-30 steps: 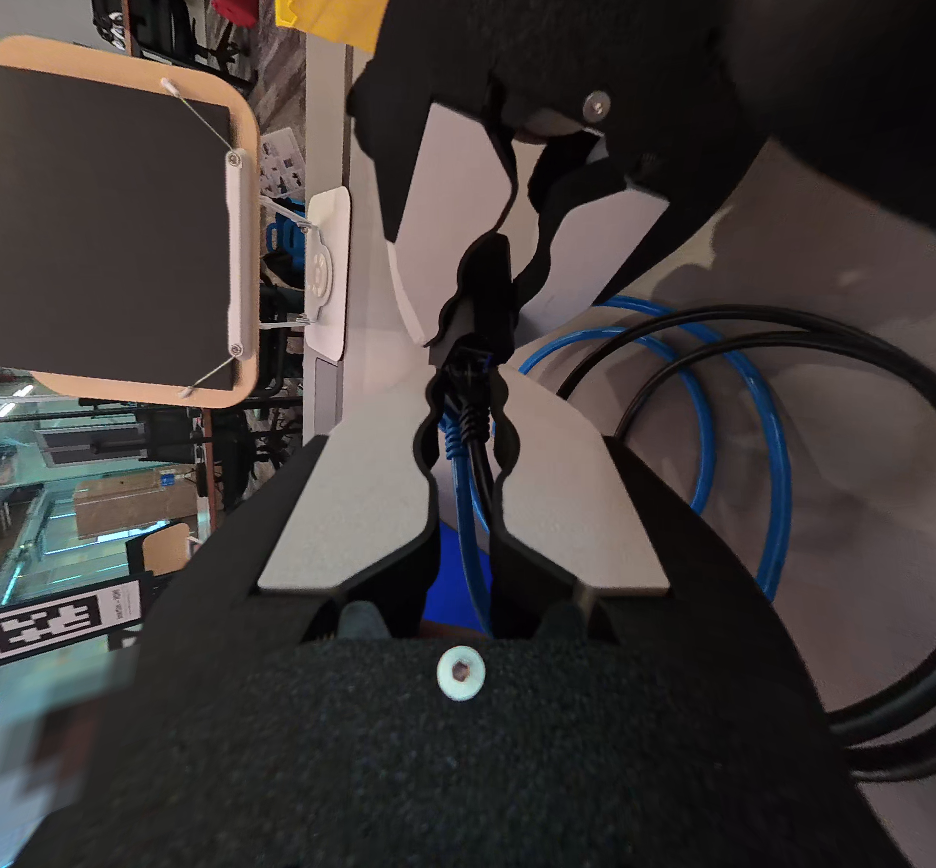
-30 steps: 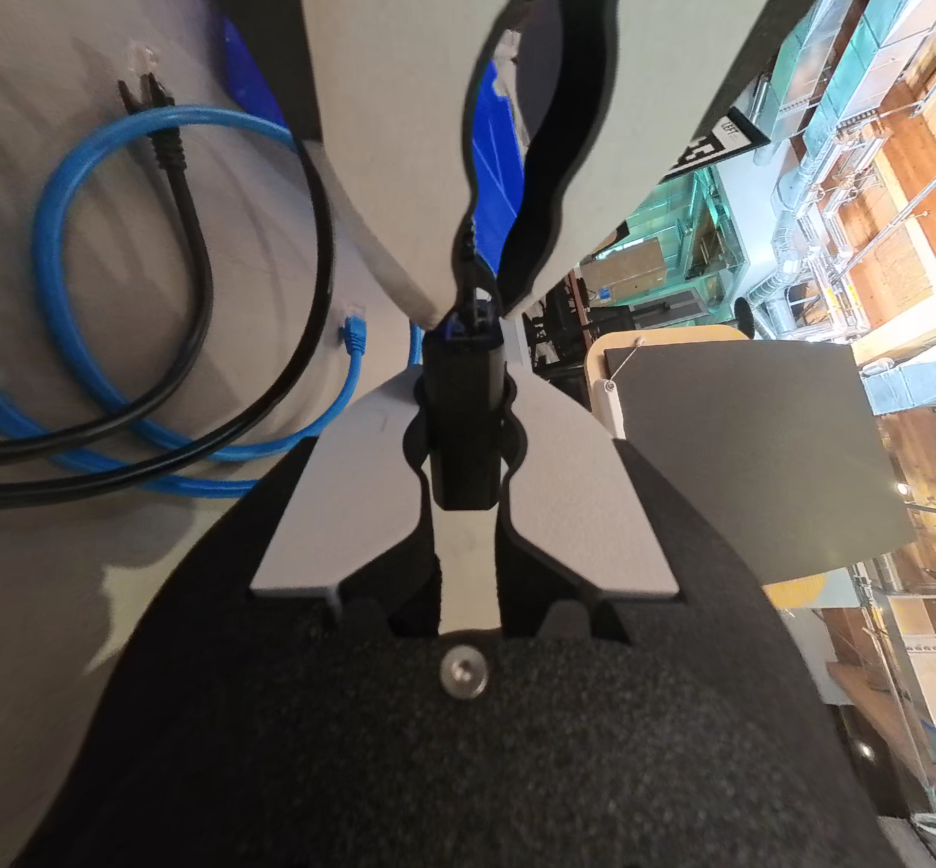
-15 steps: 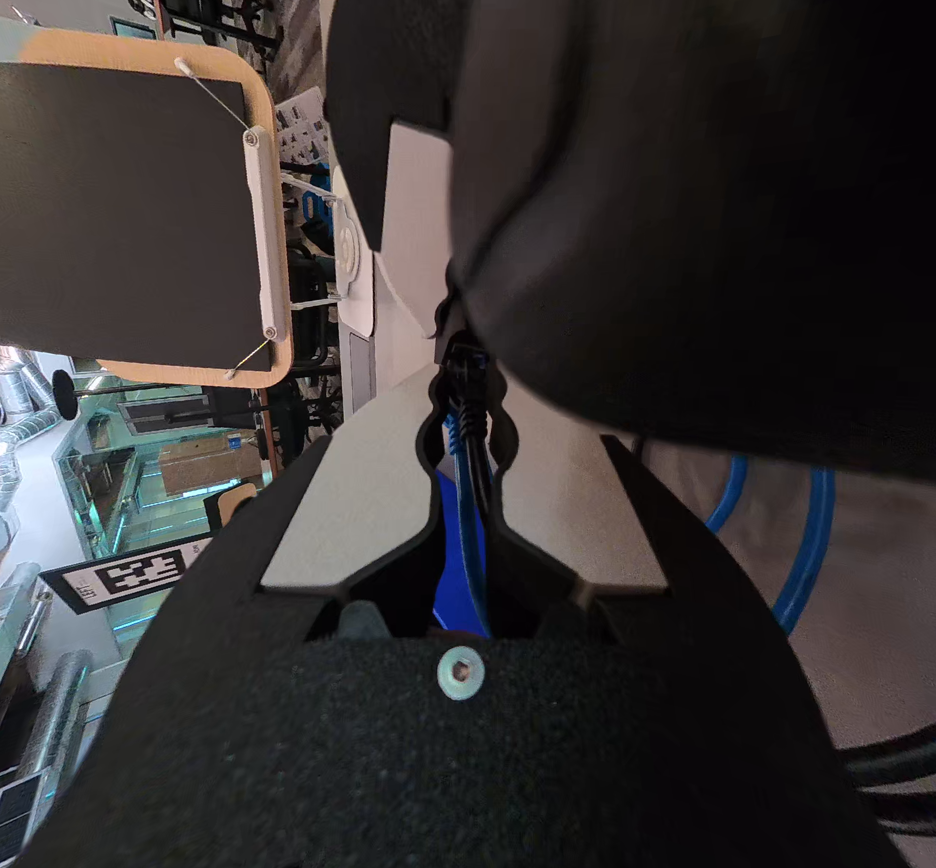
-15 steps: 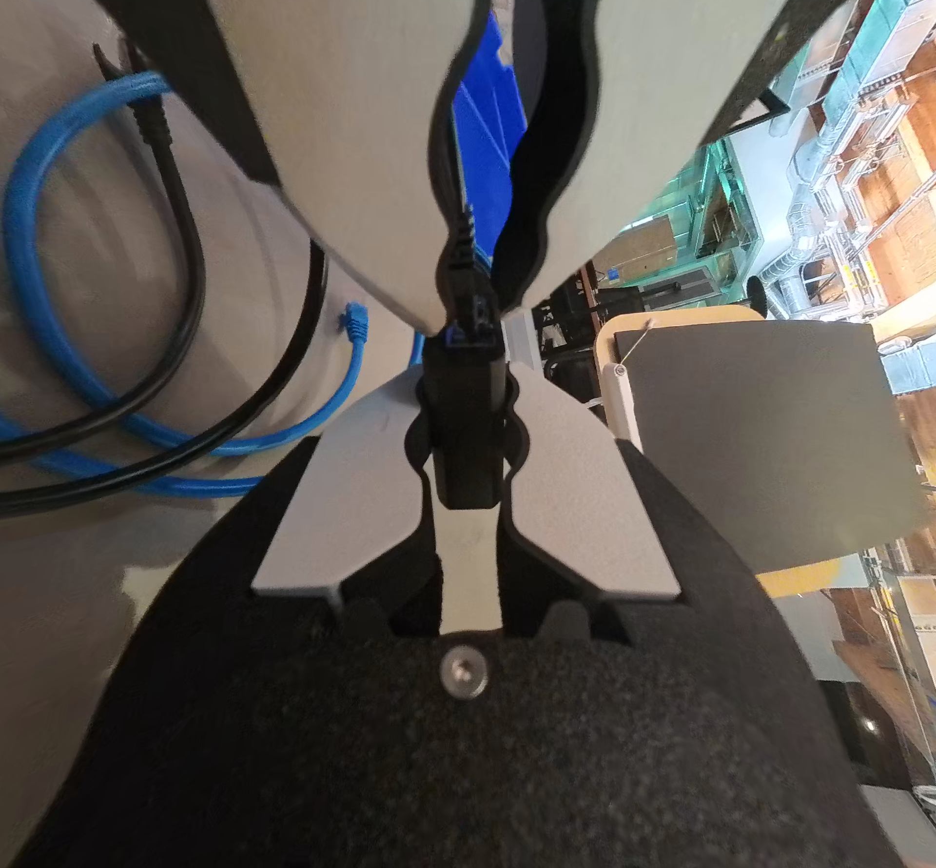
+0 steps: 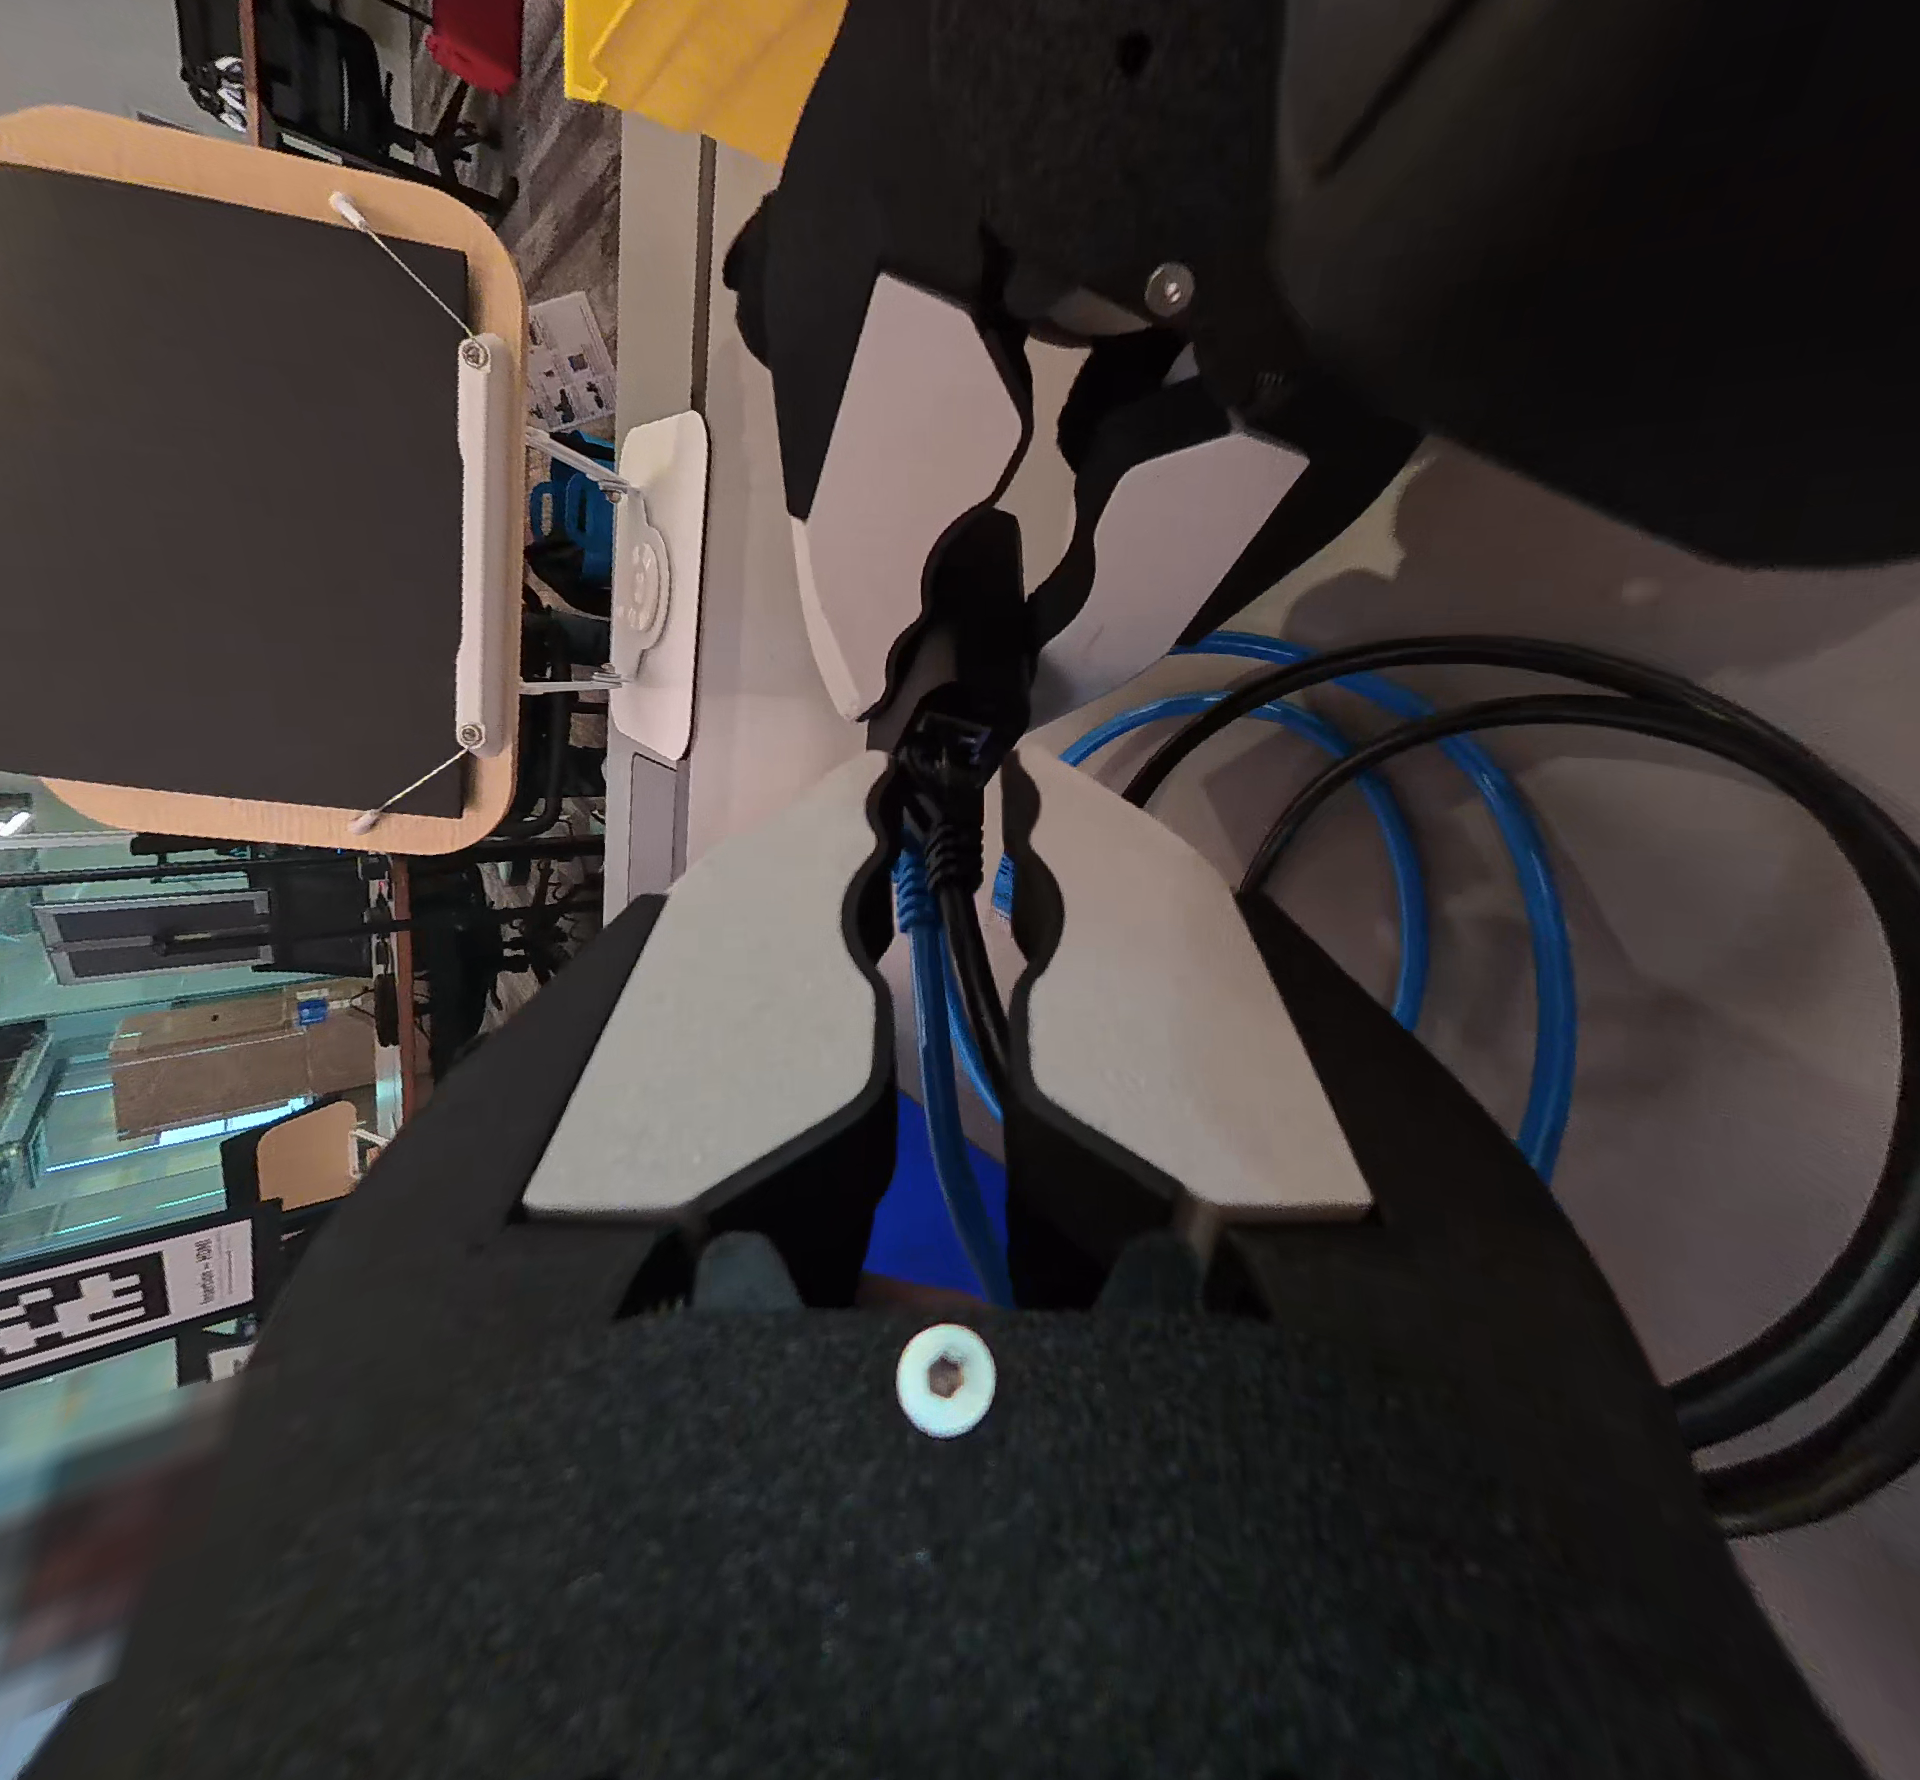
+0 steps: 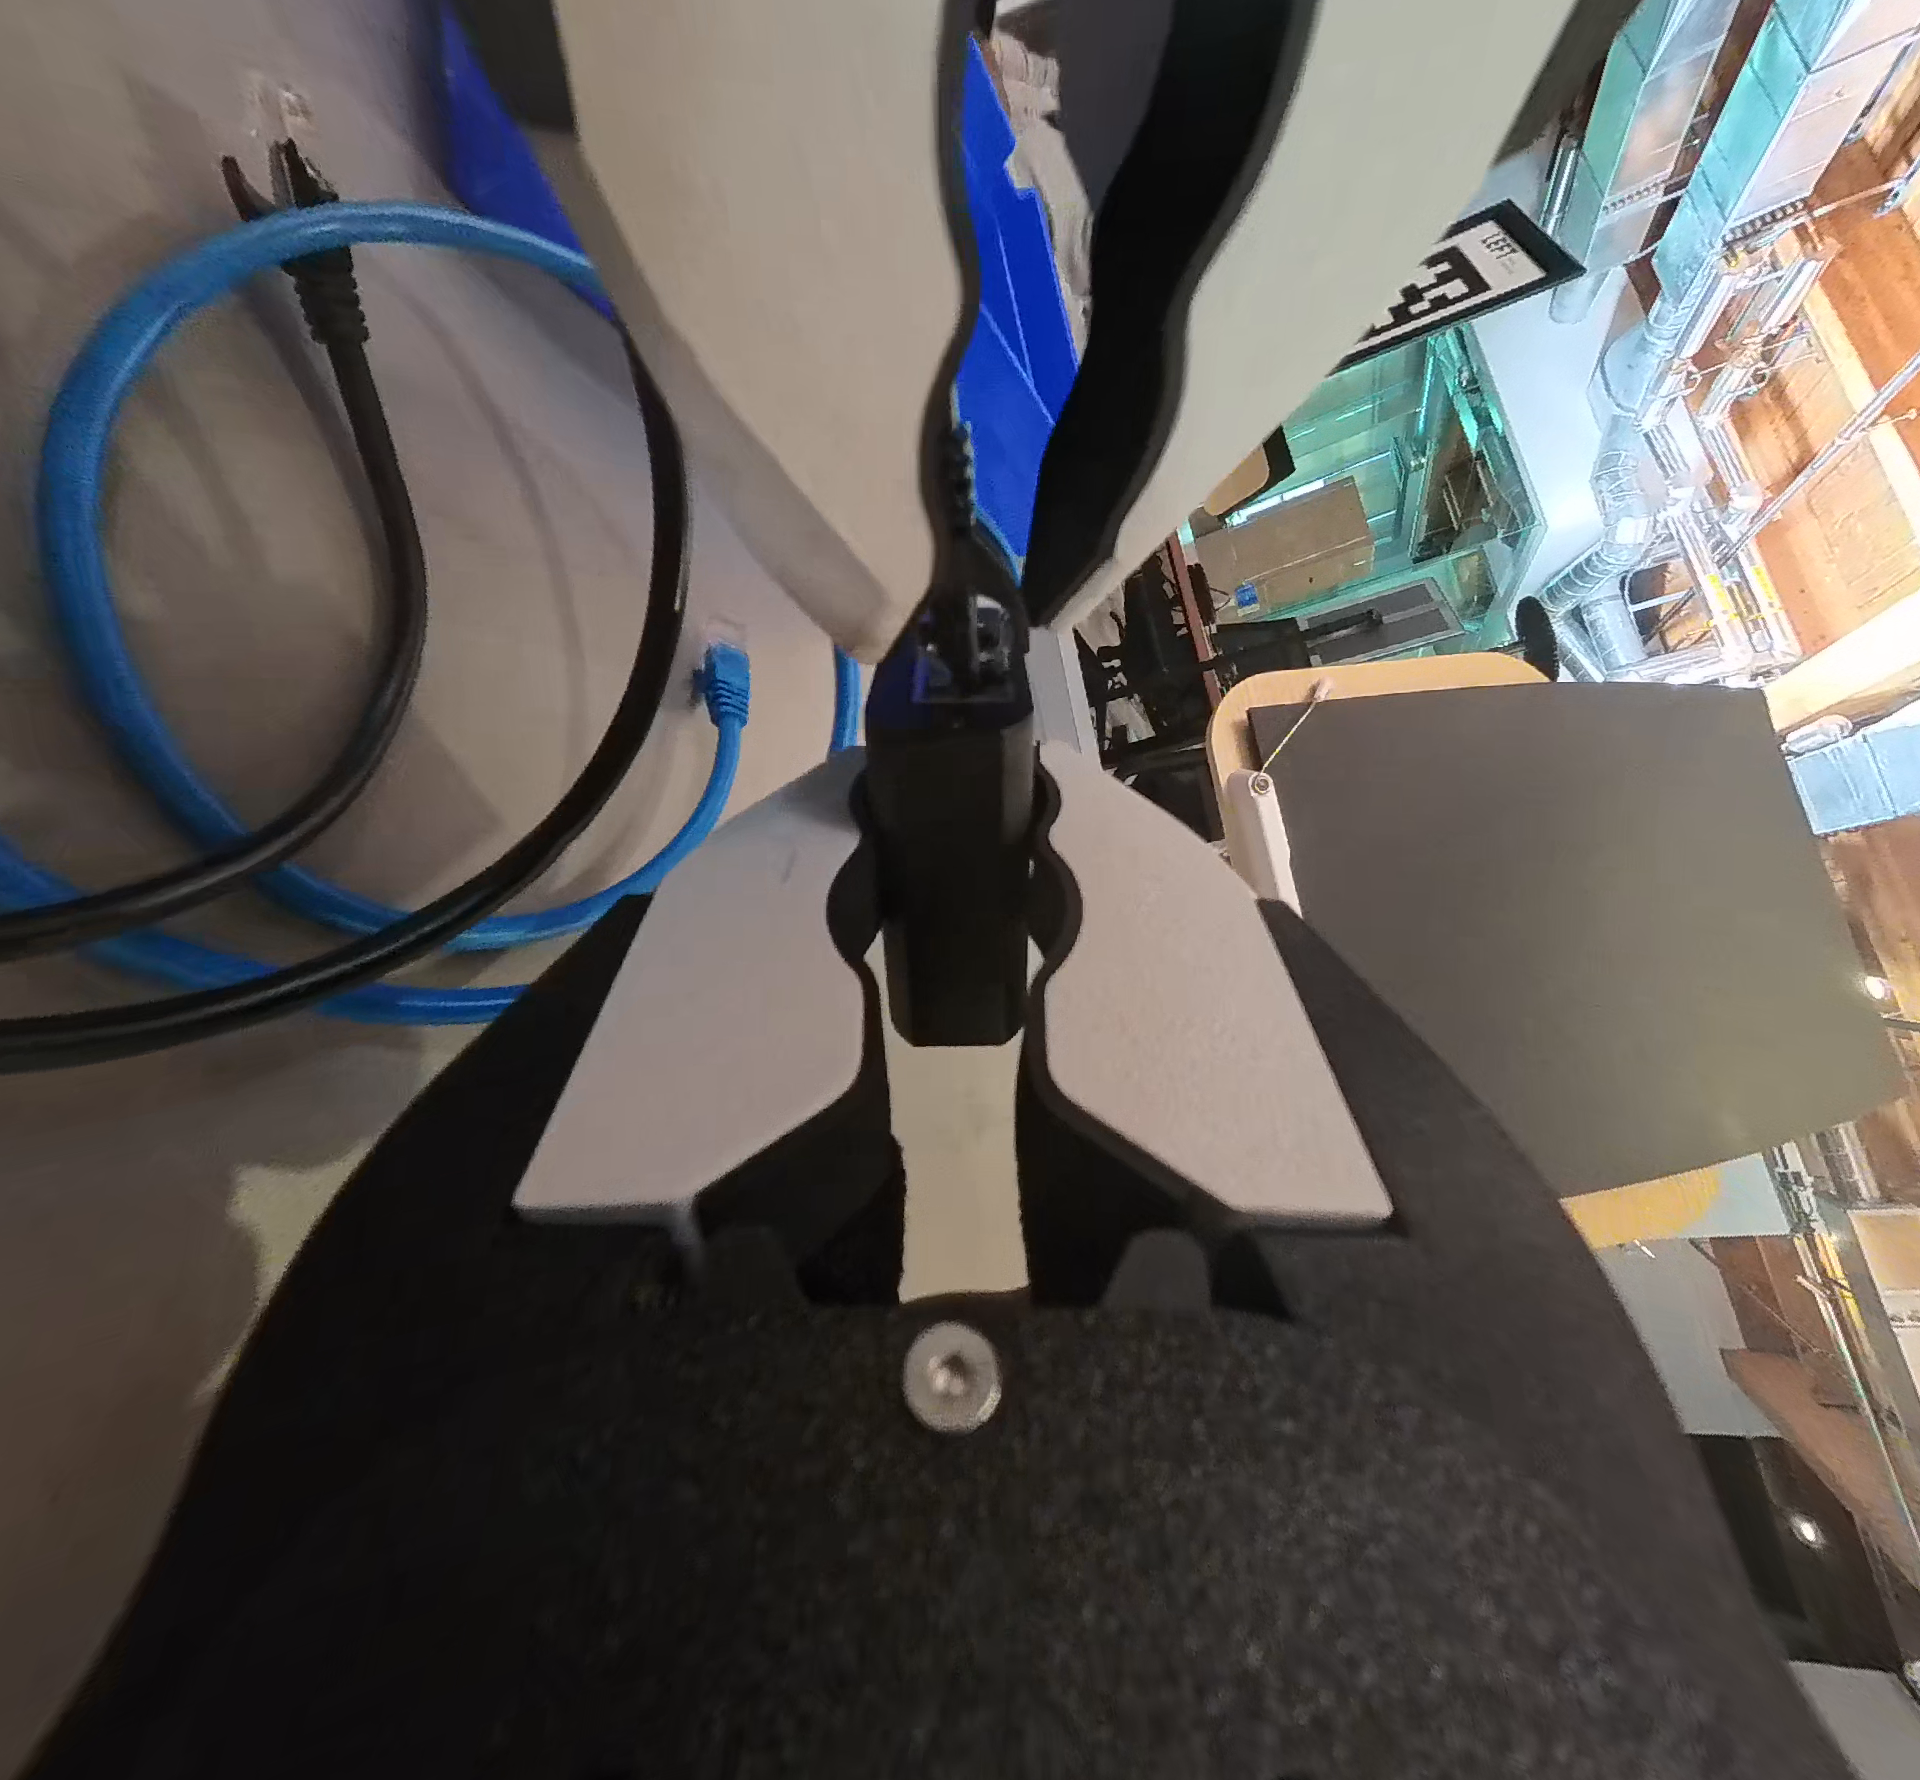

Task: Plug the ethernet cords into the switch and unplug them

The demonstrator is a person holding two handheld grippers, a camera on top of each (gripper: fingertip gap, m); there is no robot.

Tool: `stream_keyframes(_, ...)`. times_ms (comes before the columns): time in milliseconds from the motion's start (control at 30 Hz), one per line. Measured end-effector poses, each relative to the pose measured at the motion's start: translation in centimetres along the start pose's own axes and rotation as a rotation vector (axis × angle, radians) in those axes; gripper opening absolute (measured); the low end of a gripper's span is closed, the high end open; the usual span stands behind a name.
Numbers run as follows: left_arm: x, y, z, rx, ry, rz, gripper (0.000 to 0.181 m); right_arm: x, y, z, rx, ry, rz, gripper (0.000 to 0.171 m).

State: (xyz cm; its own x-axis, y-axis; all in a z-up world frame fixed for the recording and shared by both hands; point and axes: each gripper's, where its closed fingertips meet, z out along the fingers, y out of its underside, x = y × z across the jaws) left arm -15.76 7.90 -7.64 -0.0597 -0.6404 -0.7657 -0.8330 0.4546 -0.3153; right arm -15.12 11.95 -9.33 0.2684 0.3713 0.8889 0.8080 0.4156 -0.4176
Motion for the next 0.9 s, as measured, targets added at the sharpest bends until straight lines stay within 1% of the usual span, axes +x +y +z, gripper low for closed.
stream_keyframes(100,-0.11,0.03,-0.05,0.005,-0.012,0.019,0.012,-0.17,-0.09,-0.06,0.002,-0.004,-0.015,0.024)
stream_keyframes(133,-0.06,0.07,-0.01,0.007,0.000,0.005,0.008,-0.31,-0.07,-0.05,-0.004,-0.002,-0.036,0.024)
stream_keyframes(167,-0.08,0.07,-0.03,0.011,0.014,-0.010,0.000,-0.53,-0.15,-0.06,0.000,0.000,-0.056,0.024)
stream_keyframes(267,0.00,0.41,-0.01,-0.003,0.045,-0.023,0.000,-0.94,-0.37,0.07,0.007,-0.006,-0.050,0.024)
stream_keyframes(467,-0.26,0.27,-0.26,0.005,0.005,0.016,0.002,-0.79,-0.36,0.12,0.011,-0.020,-0.008,0.024)
stream_keyframes(567,0.06,0.40,-0.67,-0.017,0.038,0.008,0.022,-0.41,0.14,0.10,-0.004,-0.015,-0.006,0.024)
stream_keyframes(633,0.01,0.57,-0.55,-0.032,0.024,0.028,0.025,-0.20,-0.15,-0.14,0.016,-0.016,-0.001,0.025)
stream_keyframes(667,0.12,0.72,-0.34,-0.044,0.019,0.044,0.030,-0.27,-0.36,-0.25,0.026,-0.020,-0.009,0.024)
stream_keyframes(700,0.23,0.82,-0.14,-0.052,0.013,0.059,0.030,-0.39,-0.42,-0.27,0.025,-0.024,-0.017,0.024)
stream_keyframes(833,0.30,0.94,0.07,-0.053,-0.023,0.118,0.015,-0.70,-0.51,-0.28,0.029,-0.041,-0.016,0.024)
stream_keyframes(900,0.19,0.92,-0.08,-0.042,-0.019,0.108,0.015,-0.69,-0.67,-0.36,0.036,-0.042,-0.018,0.024)
